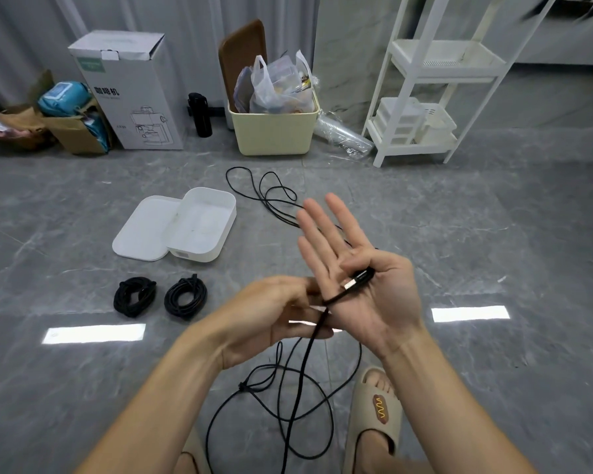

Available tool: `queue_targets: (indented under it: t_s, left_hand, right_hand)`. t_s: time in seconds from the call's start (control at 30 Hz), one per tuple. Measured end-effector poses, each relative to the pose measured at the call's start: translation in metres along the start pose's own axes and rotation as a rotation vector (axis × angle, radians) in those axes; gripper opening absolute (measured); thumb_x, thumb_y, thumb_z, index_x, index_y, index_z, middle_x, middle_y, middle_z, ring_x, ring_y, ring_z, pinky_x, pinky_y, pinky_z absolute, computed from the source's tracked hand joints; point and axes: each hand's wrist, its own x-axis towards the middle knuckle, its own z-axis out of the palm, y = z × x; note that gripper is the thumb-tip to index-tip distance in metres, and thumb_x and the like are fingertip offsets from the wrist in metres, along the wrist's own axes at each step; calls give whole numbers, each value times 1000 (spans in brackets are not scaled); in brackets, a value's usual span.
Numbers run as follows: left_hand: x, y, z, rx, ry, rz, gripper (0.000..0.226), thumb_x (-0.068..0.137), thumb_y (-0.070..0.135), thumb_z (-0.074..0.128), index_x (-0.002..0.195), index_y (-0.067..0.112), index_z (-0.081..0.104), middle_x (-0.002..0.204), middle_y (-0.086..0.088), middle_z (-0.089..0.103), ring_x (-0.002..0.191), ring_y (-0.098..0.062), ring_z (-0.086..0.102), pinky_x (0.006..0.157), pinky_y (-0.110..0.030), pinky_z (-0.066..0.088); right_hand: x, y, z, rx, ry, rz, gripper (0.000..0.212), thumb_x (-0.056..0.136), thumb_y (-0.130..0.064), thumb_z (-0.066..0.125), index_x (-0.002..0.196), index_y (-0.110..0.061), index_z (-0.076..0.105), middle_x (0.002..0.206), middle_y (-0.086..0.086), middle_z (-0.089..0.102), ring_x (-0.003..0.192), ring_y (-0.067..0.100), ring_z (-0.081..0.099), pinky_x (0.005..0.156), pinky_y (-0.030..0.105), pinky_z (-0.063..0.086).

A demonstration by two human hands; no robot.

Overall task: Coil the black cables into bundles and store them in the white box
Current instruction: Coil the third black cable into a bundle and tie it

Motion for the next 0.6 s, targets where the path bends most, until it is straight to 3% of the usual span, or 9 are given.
queue_targets:
  t_s: [0.17, 0.43, 0.53, 0.6]
  left_hand:
    - [1, 0, -5, -15, -107, -153, 48, 95, 15, 27, 125, -4, 60, 119, -20, 70, 102, -30, 70, 81, -30, 57]
    - [3, 3, -14, -51, -37, -210, 55, 93, 25, 27, 123, -7, 60, 116, -25, 69, 83, -24, 71, 71, -28, 57]
    - [2, 7, -15, -5, 24, -185, 57, 96, 29, 25, 114, -6, 67, 108, -25, 72, 64, -19, 66, 54, -23, 51]
    - [2, 9, -15, 61, 129, -142, 58, 98, 33, 29, 99, -3, 74, 97, -24, 74, 44, -14, 50, 40, -19, 37]
  right_hand:
    - [6, -3, -7, -257, 175, -185, 79, 76, 16, 25, 143, -20, 48, 137, 7, 63, 131, 18, 56, 118, 38, 33]
    - [8, 2, -14, -1068, 304, -256, 79, 86, 14, 27, 135, -46, 47, 135, -14, 61, 129, -9, 48, 104, 14, 35]
    - [7, 4, -19, -1376, 327, -205, 72, 91, 10, 30, 140, -40, 49, 130, -17, 61, 125, -9, 49, 99, 5, 34]
    - [6, 5, -22, -1553, 339, -158, 64, 90, 9, 32, 134, -32, 57, 116, -14, 65, 112, -3, 58, 98, 16, 43]
